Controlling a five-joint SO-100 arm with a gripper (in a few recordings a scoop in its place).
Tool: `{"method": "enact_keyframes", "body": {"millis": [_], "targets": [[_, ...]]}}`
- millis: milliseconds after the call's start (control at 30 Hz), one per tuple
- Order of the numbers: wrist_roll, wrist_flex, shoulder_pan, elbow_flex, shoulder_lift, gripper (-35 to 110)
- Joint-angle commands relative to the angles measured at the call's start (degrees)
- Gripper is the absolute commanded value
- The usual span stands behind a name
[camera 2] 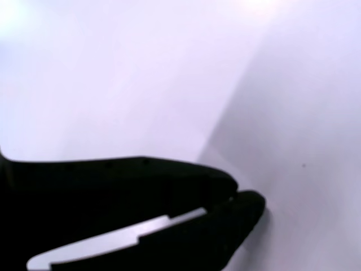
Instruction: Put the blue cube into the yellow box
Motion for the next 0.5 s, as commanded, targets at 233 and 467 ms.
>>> {"method": "enact_keyframes", "body": {"millis": [233,467], "targets": [[0.2,0.8,-0.3,1.6,1.6,1],[0.2,0.7,-0.4,1.6,1.5,1]]}}
